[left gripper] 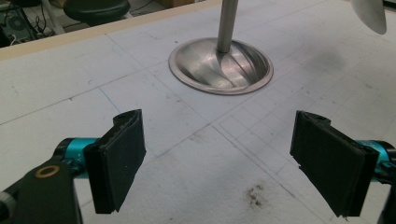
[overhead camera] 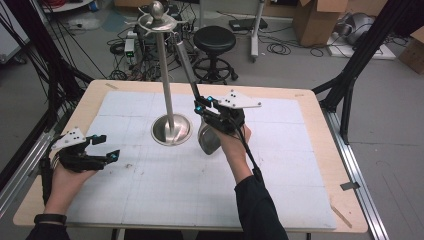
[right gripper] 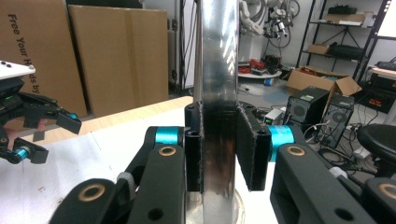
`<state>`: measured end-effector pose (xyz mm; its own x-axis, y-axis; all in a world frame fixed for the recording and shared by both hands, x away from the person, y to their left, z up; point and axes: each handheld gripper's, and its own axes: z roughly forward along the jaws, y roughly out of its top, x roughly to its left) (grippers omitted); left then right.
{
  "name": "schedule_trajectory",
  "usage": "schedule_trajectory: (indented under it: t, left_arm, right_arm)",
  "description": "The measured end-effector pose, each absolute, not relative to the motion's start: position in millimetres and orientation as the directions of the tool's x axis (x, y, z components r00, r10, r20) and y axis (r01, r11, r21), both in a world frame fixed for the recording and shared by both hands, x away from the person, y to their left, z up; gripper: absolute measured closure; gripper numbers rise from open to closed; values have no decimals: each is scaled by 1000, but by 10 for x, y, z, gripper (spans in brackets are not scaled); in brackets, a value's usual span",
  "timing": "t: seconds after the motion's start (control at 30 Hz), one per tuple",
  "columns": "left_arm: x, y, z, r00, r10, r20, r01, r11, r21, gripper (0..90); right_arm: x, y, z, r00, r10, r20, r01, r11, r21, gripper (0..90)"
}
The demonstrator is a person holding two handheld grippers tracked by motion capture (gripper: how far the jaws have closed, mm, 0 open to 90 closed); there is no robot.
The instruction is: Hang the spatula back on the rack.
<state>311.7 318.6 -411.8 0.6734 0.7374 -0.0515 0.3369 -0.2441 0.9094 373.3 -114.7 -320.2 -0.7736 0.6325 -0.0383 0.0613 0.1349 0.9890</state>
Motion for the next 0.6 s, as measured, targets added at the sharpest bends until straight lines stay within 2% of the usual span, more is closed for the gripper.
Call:
schedule_trajectory:
  t: [0.27,0.43,0.53,0.6]
  left_arm:
    - [3119,3188,-4122,673,737,-51,337,-245,909,184]
    - [3120,3186,-4121,674,737,-49,335,-245,910,184]
    - [3125,3188,-4124,673,738,-52,335,-242,911,184]
    - [3122,3193,-4121,671,740,-53,334,-238,912,183]
  right_arm:
    - [3773,-1093,-3196,-776,630,-40,71,149,986,717]
    - [3770,-1094,-3155,-754,655,-49,69,153,986,560]
    - [3758,-1152,-3142,-752,658,-31,97,158,983,406]
    - [3731,-1207,-3133,-754,656,-24,109,161,981,373]
